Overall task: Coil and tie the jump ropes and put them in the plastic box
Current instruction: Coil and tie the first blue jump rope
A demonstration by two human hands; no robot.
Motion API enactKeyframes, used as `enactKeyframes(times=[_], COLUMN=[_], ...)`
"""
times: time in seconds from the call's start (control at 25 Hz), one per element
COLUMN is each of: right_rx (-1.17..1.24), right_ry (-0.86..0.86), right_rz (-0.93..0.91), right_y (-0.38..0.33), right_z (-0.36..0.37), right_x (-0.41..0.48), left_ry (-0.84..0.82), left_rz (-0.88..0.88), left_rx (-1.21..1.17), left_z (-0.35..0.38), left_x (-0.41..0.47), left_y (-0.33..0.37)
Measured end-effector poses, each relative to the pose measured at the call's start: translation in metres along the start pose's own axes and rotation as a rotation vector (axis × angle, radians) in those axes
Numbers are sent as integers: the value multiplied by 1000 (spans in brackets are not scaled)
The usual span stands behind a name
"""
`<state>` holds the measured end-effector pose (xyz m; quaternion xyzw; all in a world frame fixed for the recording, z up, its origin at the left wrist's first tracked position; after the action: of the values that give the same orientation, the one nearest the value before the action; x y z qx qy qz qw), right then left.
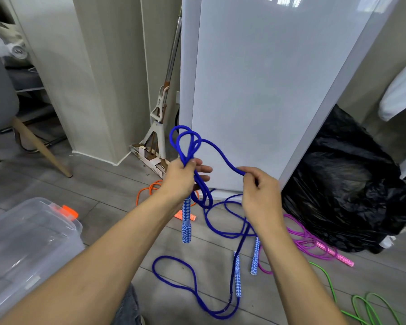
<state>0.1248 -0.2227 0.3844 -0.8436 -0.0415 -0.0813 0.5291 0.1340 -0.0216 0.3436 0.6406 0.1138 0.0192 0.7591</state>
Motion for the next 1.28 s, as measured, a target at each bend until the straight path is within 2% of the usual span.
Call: enactKeyframes(times=[0.12,0.28,0.44,0.64,0.8,0.92,1.0,1.12,1.2,1.28], right_rx=[74,175,101,88,-18,-99,-90,-91,-189,-227], right_ry=[-92,-81,-33,-71,-204,-222,-363,-631,-737,-776], right_rz=[-14,-21,-21,-34,-26,31,76,197,258,319], right_y=[-4,-5,-3,-4,-4,5,17,39,53,65], right_z=[21,23,22,24,37,27,30,45,45,38], right_x=[-5,-9,-11,-10,-9,-3,0,-9,-15,-17], left_ry=[-79,-133,-168,-279,-141,2,93,144,177,238], left_rz=[-12,-53,-31,10,87,74,9,-83,-89,-42], left_rx=[32,-27,39,118,125,-35,-262,-617,-683,-622], left_z=[17,27,32,41,25,0,-17,-28,-34,-46], left_x=[-6,-7,-8,-8,-2,8,15,25,29,32], left_y=[-5,-11,-13,-16,-4,3,-3,-17,-21,-19])
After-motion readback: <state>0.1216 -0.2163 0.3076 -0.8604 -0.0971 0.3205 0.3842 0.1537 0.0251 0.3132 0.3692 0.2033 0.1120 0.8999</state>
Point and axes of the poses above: each hand's wrist, its own x-axis towards the middle knuckle, its own z-axis out of the palm, y = z × x, the point moved 10 cm from there along x, towards the middle knuckle, and after that the axes turned 6 degrees about -y, right-handed, at the moved point
